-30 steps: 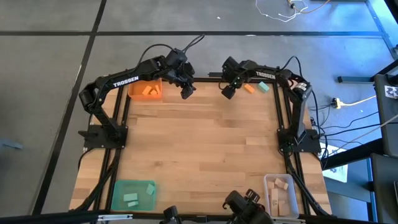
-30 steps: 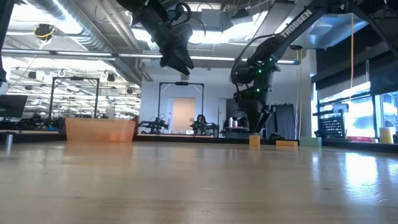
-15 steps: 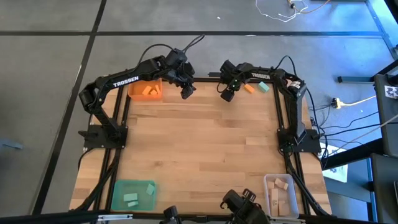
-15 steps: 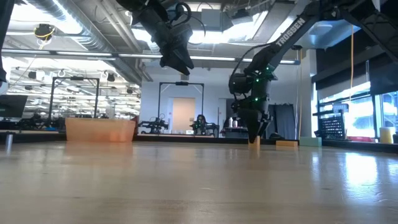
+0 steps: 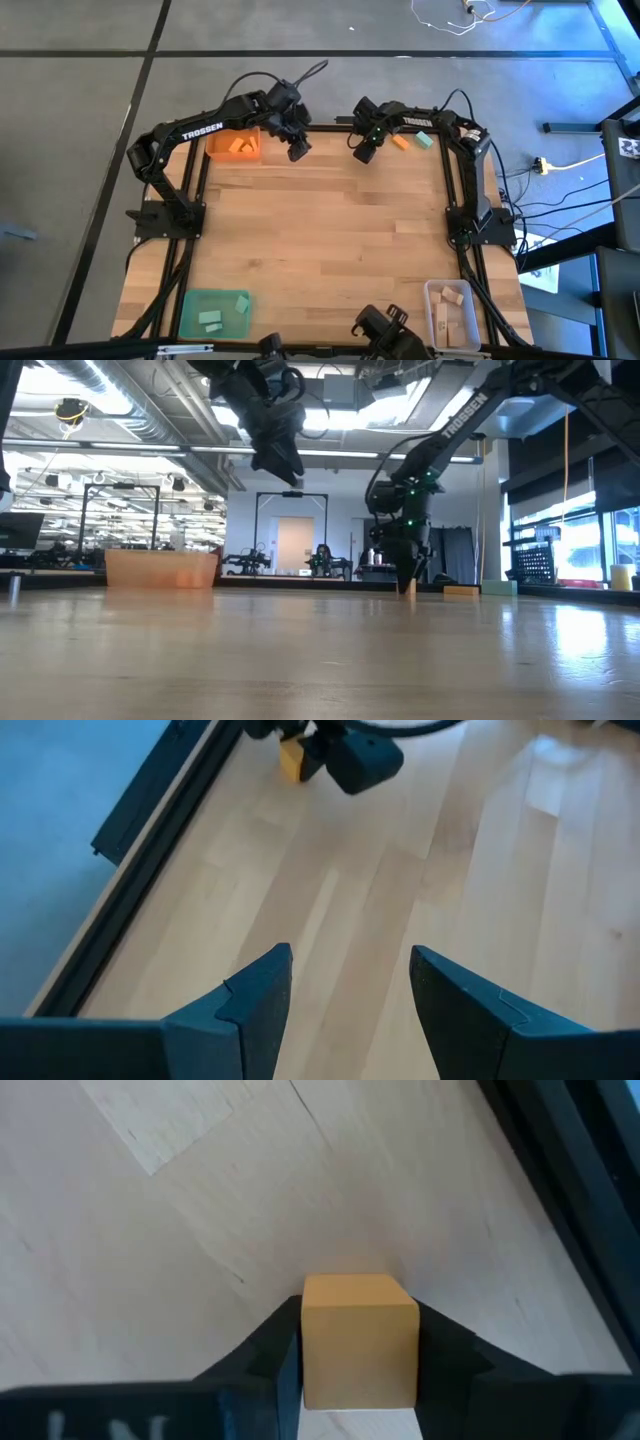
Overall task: Sort & place blocks by color
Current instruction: Put the orange block into the orange bin
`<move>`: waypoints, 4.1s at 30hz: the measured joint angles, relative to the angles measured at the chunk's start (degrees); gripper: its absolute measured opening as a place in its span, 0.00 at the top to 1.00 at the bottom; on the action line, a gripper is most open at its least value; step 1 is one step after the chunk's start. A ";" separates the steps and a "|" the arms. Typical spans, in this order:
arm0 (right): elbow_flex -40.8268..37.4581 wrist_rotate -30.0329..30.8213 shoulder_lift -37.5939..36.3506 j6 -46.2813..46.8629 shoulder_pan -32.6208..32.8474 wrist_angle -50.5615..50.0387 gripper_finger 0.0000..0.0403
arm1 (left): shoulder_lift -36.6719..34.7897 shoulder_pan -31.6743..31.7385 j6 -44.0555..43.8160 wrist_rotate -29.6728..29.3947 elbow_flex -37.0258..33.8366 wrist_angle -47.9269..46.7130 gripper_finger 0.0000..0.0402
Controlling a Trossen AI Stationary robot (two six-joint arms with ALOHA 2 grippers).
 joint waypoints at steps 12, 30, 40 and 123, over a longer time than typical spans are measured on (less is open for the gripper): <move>11.62 -23.81 0.26 -7.21 1.18 -13.83 0.68 | 0.00 -0.19 21.16 -3.24 0.00 -3.88 0.52; 27.62 -54.07 0.20 -27.02 4.26 -29.35 0.68 | 0.00 -8.12 42.67 -0.37 0.00 12.04 0.52; 29.46 -55.33 0.15 -29.80 6.95 -29.41 0.68 | 0.00 -9.32 44.05 0.72 0.00 13.57 0.52; 30.44 -13.01 -12.04 -16.58 -1.70 -22.51 0.40 | -2.95 23.14 -11.28 -23.39 -18.11 -15.69 0.69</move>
